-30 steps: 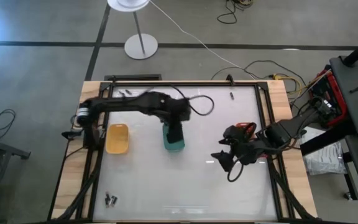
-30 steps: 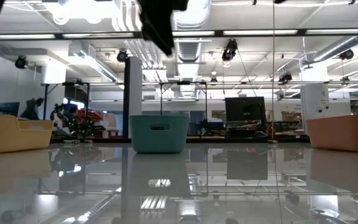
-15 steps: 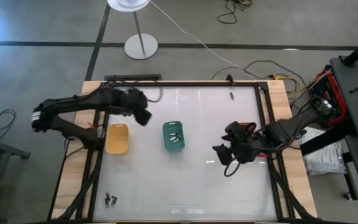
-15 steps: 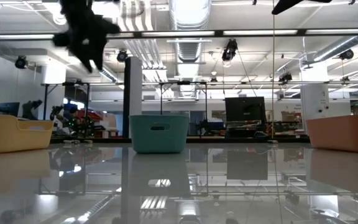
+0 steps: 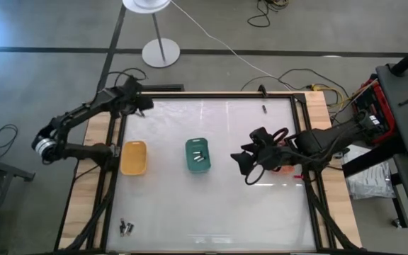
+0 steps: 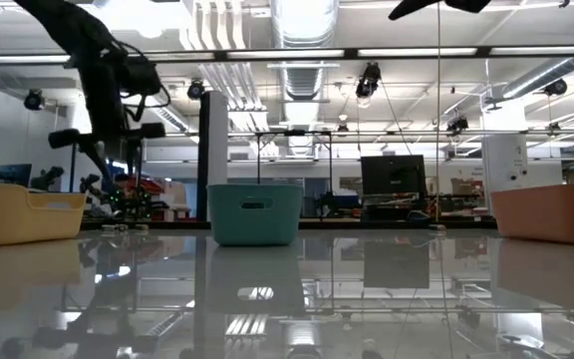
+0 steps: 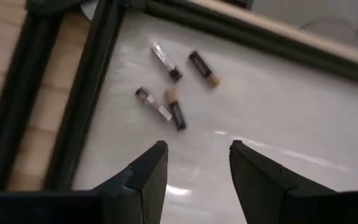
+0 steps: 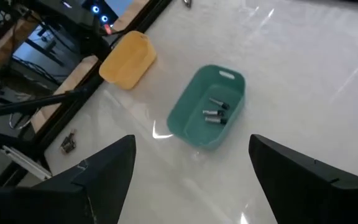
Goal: Sort batteries
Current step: Put the silver battery into the green bin
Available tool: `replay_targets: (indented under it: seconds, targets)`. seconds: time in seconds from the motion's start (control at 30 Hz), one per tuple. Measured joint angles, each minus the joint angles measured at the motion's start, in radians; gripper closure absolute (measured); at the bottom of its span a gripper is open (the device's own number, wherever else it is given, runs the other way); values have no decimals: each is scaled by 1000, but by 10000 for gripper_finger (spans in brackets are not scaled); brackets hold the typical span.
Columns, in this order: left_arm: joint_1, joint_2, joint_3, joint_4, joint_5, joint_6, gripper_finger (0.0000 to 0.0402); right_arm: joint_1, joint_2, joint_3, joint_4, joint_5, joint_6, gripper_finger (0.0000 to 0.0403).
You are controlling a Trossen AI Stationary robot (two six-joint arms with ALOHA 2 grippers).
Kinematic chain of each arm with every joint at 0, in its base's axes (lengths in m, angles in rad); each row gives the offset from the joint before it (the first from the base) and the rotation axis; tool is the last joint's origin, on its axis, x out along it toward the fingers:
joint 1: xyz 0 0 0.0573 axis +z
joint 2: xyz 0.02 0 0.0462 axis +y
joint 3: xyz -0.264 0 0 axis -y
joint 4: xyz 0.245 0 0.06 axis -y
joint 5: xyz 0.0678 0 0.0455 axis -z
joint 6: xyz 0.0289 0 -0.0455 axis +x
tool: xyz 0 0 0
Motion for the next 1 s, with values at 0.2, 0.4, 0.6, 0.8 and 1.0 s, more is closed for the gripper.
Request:
replay_targets:
  seconds: [0.2, 0.4, 0.6, 0.8, 1.0]
  targets:
    - [42, 130, 54, 37, -30, -127, 249, -37, 0, 0, 3, -4, -128, 87]
    - [45, 288, 126, 45, -58, -287, 249, -181, -7, 49, 3, -77, -352, 91]
    - [62, 452, 220, 40, -41, -425, 249, -353, -9, 142, 2, -139, -632, 109]
    - [98, 576, 335, -59, -22, -446, 249, -492, -21, 230, -91, -240, -827, 123]
    - [118, 617, 451, -295, -73, -518, 249, -607, -54, 256, -189, -240, -946, 135]
